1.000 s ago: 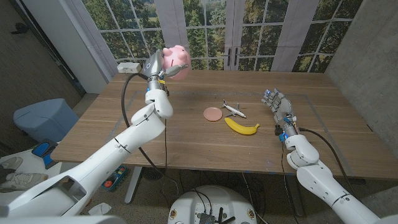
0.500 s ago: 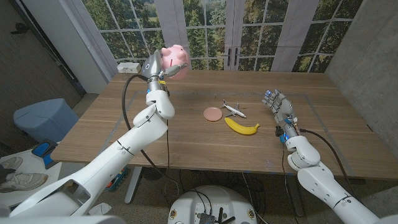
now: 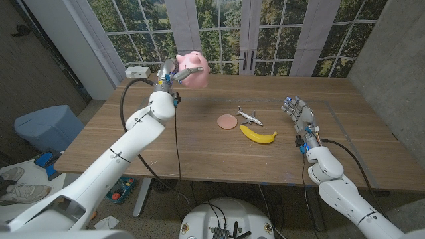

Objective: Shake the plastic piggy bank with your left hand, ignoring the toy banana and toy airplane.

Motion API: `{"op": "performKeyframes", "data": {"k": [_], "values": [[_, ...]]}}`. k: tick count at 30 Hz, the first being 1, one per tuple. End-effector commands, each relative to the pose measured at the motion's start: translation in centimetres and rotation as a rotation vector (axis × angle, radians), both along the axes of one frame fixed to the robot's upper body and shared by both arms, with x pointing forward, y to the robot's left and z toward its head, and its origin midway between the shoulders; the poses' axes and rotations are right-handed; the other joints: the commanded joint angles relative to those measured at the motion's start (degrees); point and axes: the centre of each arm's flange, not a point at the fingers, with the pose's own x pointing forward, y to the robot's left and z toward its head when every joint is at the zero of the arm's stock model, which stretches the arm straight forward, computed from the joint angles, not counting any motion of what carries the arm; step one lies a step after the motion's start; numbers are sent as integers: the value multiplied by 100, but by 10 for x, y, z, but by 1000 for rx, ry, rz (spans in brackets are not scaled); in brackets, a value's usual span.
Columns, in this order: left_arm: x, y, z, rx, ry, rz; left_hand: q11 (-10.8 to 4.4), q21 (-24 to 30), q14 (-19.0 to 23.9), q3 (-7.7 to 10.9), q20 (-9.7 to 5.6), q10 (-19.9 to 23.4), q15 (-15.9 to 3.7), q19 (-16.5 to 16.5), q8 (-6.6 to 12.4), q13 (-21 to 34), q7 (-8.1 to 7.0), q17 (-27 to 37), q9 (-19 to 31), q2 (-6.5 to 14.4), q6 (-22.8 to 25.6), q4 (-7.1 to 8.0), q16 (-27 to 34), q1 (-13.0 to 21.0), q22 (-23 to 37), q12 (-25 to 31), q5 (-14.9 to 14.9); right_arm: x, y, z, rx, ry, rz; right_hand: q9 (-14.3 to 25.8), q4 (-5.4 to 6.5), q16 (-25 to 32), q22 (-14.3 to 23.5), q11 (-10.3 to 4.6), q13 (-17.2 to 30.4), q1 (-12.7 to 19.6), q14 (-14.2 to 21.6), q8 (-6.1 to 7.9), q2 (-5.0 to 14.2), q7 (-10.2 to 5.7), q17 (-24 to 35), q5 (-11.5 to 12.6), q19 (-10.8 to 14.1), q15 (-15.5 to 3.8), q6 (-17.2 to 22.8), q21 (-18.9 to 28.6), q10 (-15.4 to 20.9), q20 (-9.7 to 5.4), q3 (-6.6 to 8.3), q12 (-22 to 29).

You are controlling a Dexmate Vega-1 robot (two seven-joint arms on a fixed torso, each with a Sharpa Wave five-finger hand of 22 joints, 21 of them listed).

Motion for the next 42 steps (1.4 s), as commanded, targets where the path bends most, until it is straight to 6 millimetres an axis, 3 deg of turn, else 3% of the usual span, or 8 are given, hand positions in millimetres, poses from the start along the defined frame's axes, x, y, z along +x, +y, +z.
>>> {"op": "performKeyframes", "data": {"k": [1,9,29,37,42], "values": [[8,12,12,-1,11,-437,-2456,45,1868,230,-672,2507,-2393,-391,657,1346,-1118,376,40,2541,2129,18,12,2505,10,14,661,-3,1,0,0,-7,-8,21,-22,-1,19,-7,29,-5,34,-15,36,-11,11,37,59,-6,53,-9,34,-3,30,-11],[8,13,16,59,-22,-530,-2425,33,1847,231,-667,2483,-2391,-431,644,1356,-1108,388,47,2547,2101,20,2,2507,13,-1,658,-3,3,1,-2,-9,-6,21,-21,-5,19,-6,29,-5,29,-16,35,-12,11,37,61,-1,50,-16,35,-1,30,-11],[8,14,16,54,0,-530,-2428,37,1826,228,-658,2478,-2393,-449,635,1361,-1090,421,55,2562,2097,17,-7,2518,16,-33,639,0,2,3,-2,-11,-3,21,-18,-11,20,-4,29,-5,24,-13,37,-18,12,37,54,-15,58,-38,29,8,31,-14],[7,14,19,73,32,-465,-2424,37,1817,227,-659,2474,-2392,-458,626,1359,-1095,415,54,2569,2089,19,-23,2519,16,-48,634,2,2,3,-2,-8,-1,21,-17,-10,21,-8,29,-4,32,-15,38,-15,12,37,56,-11,54,-47,34,8,31,-12],[0,13,23,86,80,-336,-2404,35,1813,227,-648,2464,-2391,-466,619,1374,-1078,414,53,2575,2081,20,-29,2520,16,-51,632,2,2,3,-1,-11,0,21,-18,-12,21,-23,29,-3,30,-15,38,-13,12,37,58,-28,53,-50,25,9,32,-16]]}}
